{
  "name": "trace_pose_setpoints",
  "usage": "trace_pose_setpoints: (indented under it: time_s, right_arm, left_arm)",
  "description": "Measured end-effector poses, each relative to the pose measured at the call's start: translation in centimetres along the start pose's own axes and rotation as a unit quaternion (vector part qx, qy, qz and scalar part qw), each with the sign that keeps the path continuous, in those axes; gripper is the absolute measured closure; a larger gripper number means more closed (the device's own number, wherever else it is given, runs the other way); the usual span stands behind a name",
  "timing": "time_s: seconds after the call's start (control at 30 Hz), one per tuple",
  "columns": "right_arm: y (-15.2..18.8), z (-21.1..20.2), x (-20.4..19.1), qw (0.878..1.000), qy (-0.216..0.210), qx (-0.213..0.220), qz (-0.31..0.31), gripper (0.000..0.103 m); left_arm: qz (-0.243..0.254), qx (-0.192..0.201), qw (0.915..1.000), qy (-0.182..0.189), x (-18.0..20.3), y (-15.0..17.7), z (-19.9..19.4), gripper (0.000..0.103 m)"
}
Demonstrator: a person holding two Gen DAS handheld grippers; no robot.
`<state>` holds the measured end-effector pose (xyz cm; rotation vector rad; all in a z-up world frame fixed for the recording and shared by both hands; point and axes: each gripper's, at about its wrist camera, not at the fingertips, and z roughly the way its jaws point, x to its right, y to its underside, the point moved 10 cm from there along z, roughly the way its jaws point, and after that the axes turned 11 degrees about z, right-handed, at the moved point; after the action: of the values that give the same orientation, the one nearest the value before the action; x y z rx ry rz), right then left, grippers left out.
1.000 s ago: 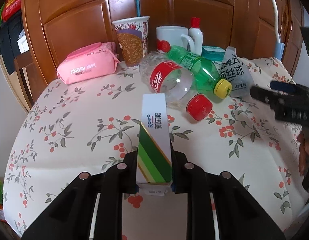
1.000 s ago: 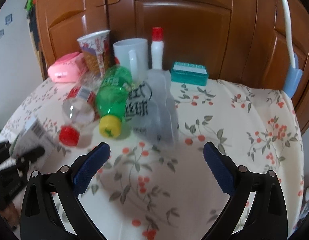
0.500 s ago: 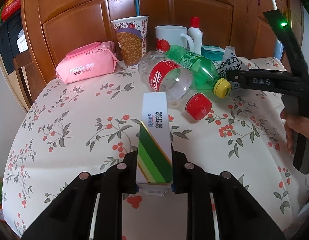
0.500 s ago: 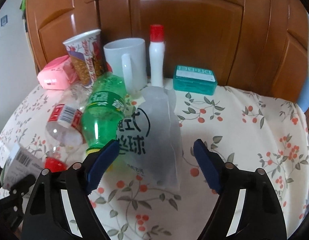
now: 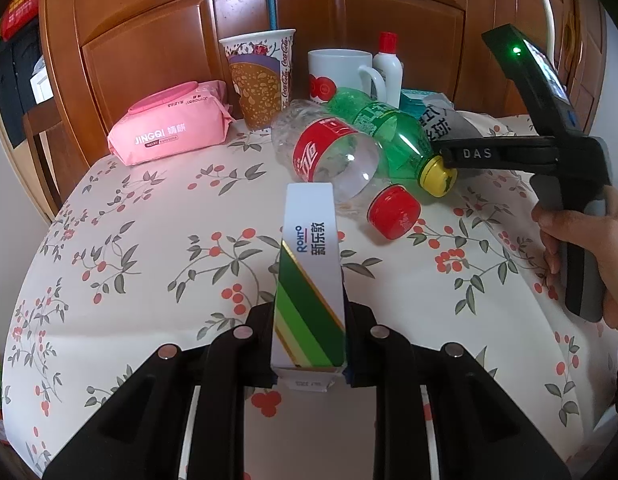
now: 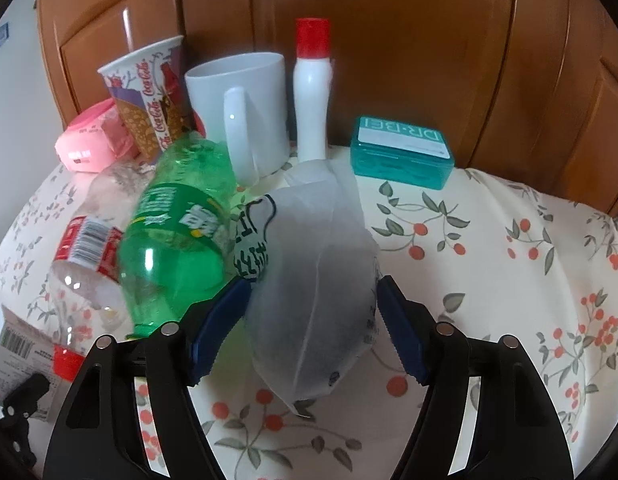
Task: Collect trash
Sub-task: 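Grasp the white-green medicine box with the left tool while the right tool grasps the clear plastic bag, then lift the medicine box and plastic bag and carry both over the pink bin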
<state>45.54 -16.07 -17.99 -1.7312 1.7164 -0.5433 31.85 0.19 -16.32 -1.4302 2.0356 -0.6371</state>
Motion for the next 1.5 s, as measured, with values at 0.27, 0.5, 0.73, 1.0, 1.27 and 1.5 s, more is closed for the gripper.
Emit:
trace_pose_setpoints:
  time_s: [0.27, 0.5, 0.73, 1.0, 1.27, 1.5]
  right_arm:
    - [-0.3, 0.4, -0.4, 1.000, 0.010, 0.001, -0.022, 0.042]
    - [0.7, -1.0, 0.3, 0.999, 0.010, 0.005, -0.037, 0.050]
    - [3.3, -4.4, 1.4, 0.999, 0.018, 0.016, -0.043, 0.050]
    - [6.8, -8.4, 0.1, 0.999, 0.001, 0.027, -0.043, 0.050]
    - [10.4, -12.1, -1.8, 0.998, -0.018, 0.033, -0.046, 0.050]
    - [13.8, -15.7, -3.4, 0.997, -0.032, 0.038, -0.052, 0.050]
  left_arm:
    - [0.005, -0.002, 1.0000, 0.002, 0.2, 0.0, 0.1, 0.083]
    - [-0.001, 0.000, 1.0000, 0.007, 0.1, -0.1, 0.1, 0.084]
    - [-0.003, 0.002, 1.0000, 0.005, 0.0, 0.2, -0.3, 0.084]
    - [0.004, -0.001, 1.0000, -0.006, 0.4, 1.1, -1.5, 0.084]
    - [0.007, 0.002, 1.0000, -0.007, 1.1, 2.6, -3.7, 0.084]
    - [0.008, 0.011, 0.9999, -0.009, 1.4, 4.8, -7.0, 0.084]
